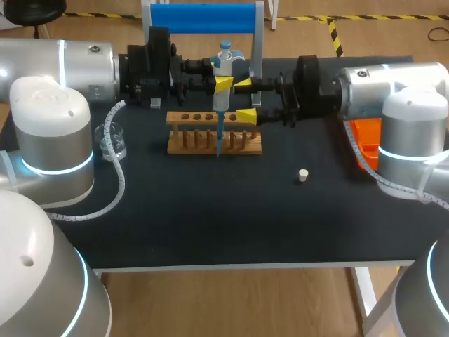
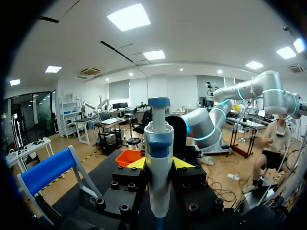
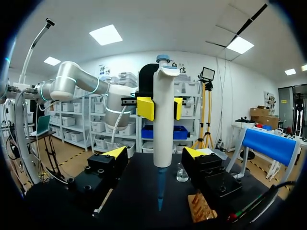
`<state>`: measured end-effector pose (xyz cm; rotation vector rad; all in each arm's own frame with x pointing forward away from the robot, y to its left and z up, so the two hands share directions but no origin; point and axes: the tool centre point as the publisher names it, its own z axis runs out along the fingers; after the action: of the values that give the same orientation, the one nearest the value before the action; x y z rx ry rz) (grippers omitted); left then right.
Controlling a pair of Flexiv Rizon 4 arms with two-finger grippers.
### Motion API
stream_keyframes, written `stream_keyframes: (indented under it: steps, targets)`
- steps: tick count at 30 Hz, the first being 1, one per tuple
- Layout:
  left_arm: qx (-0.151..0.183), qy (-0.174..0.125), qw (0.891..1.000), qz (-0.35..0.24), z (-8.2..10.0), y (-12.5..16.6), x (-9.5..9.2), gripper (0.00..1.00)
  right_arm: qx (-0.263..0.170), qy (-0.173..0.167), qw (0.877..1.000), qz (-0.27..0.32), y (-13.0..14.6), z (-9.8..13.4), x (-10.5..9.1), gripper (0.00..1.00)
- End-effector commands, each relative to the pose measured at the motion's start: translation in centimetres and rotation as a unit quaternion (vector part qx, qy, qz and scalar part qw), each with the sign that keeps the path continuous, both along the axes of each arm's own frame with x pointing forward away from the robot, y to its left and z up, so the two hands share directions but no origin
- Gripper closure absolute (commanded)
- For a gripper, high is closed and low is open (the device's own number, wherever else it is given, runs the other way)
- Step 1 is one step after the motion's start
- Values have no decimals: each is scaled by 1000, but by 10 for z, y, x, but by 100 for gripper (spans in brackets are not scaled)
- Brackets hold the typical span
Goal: Invert the test tube, pick up the pipette, mount the tip to pipette, aspirate from beaker and dispense into the tube, eject the tip, return the pipette, and cap with the stopper.
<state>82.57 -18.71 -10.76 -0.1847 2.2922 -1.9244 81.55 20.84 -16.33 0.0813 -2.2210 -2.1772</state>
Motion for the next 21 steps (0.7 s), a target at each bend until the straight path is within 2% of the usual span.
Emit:
stream_keyframes:
  steps: [1,21]
  targets:
    - [-2,-1,1000,0,-1,0,0,100,-2,-1,1000,1,6,2,3,26]
    - [-2,-1,1000,0,-1,0,0,100,-5,-3,1000,0,26,3,12,29]
